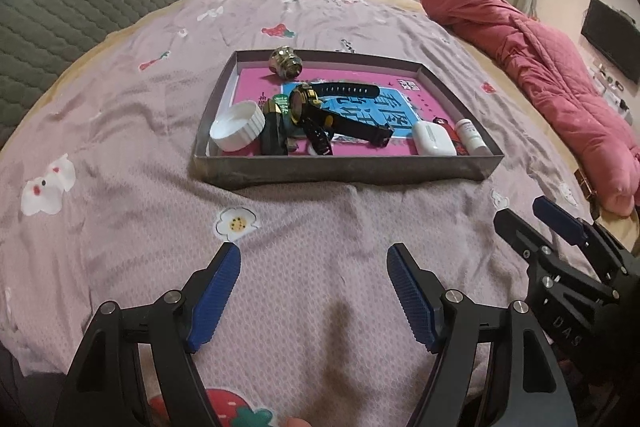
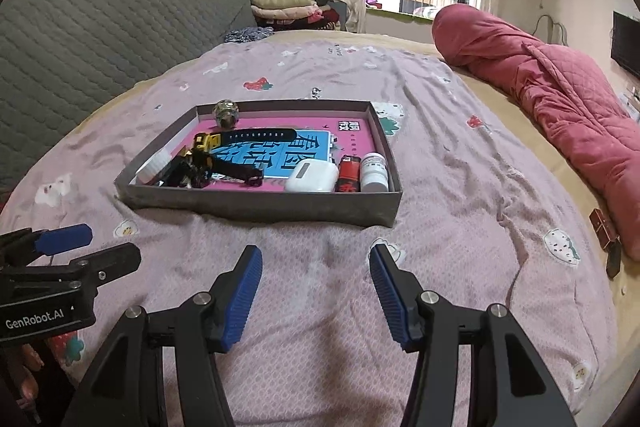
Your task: Organize rigid objects
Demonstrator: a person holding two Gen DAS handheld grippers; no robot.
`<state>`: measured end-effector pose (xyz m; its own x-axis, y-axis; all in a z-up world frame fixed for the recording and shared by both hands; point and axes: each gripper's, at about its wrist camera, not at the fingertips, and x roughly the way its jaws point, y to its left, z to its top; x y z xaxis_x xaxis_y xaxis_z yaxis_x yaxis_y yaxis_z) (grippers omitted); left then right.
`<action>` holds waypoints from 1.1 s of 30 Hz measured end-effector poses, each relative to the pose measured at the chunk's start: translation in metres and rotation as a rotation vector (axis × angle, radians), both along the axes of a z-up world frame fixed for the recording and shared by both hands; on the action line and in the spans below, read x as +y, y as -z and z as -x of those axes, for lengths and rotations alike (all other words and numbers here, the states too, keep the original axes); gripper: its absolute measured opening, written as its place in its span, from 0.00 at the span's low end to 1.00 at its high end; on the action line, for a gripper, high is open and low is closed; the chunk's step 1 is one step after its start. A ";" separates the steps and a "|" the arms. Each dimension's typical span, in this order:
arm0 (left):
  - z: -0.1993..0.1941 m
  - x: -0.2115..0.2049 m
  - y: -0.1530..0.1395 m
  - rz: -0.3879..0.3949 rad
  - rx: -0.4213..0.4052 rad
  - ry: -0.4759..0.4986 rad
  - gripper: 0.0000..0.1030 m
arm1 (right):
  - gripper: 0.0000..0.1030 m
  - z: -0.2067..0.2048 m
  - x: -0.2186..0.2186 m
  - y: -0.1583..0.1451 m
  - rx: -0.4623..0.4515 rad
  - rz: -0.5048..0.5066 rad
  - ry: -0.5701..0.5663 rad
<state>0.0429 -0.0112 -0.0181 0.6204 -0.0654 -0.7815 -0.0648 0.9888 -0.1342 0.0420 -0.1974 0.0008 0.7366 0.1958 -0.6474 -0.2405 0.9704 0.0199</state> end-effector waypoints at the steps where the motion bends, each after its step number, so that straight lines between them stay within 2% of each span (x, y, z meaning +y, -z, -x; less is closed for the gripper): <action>1: 0.001 0.000 0.000 -0.003 0.000 -0.003 0.75 | 0.54 0.002 0.001 -0.001 -0.002 0.003 -0.004; 10: 0.021 0.005 -0.005 0.023 0.008 -0.028 0.75 | 0.54 0.017 0.008 -0.007 -0.038 0.028 -0.042; 18: 0.029 0.007 -0.008 0.013 0.006 -0.042 0.75 | 0.54 0.029 0.013 -0.010 -0.045 0.041 -0.053; 23: 0.025 0.004 -0.005 -0.023 0.003 -0.032 0.75 | 0.54 0.030 0.019 -0.008 -0.055 0.055 -0.071; 33: 0.007 0.003 0.013 -0.069 0.012 -0.032 0.75 | 0.54 0.013 0.017 0.011 0.004 0.023 -0.044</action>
